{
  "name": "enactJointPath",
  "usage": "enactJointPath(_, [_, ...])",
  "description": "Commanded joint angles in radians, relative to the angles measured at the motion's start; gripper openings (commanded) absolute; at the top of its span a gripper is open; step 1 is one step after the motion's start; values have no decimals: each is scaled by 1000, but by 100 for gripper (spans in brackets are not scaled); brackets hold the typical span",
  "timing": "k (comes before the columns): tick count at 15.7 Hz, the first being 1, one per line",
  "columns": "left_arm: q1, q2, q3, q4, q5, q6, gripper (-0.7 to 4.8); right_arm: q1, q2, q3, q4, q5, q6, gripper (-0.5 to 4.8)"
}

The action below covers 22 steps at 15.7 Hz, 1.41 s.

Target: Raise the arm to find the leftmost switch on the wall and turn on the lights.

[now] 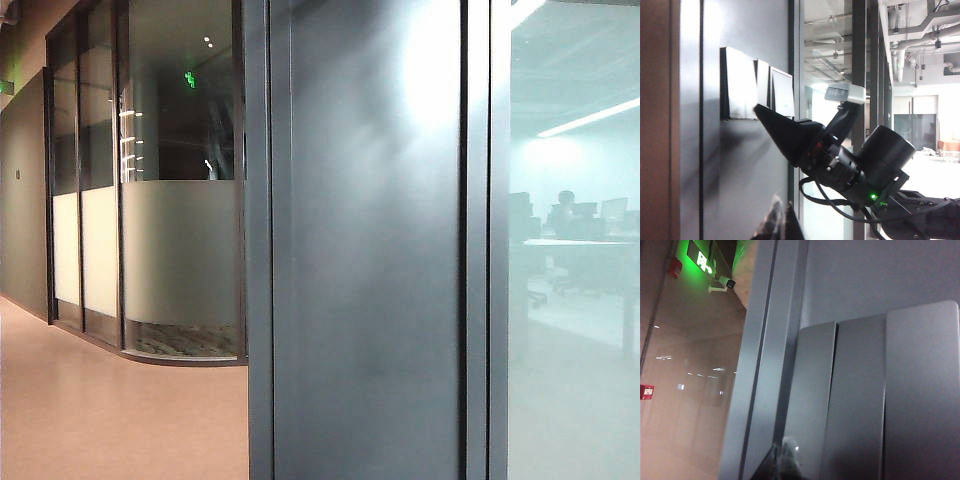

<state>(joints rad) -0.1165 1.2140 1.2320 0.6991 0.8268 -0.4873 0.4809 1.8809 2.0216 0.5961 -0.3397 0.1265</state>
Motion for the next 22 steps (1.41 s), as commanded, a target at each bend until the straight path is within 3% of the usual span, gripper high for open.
enactJointPath(1, [0, -3, 4, 13, 1, 0, -5, 2, 21, 21, 17, 7, 1, -1])
enactJointPath(6, [0, -3, 4, 13, 5, 0, -5, 2, 91, 114, -1, 8, 1, -1])
enactJointPath(9, [0, -3, 4, 13, 4, 0, -5, 2, 97, 114, -37, 50, 1, -1])
enactJointPath(15, [0, -3, 4, 14, 4, 0, -5, 2, 100, 114, -16, 39, 8, -1])
enactJointPath(19, [0, -3, 4, 21, 4, 0, -5, 2, 46, 114, 26, -172, 59, -1])
enactJointPath(22, [0, -5, 4, 21, 5, 0, -5, 2, -28, 114, 25, -256, 81, -1])
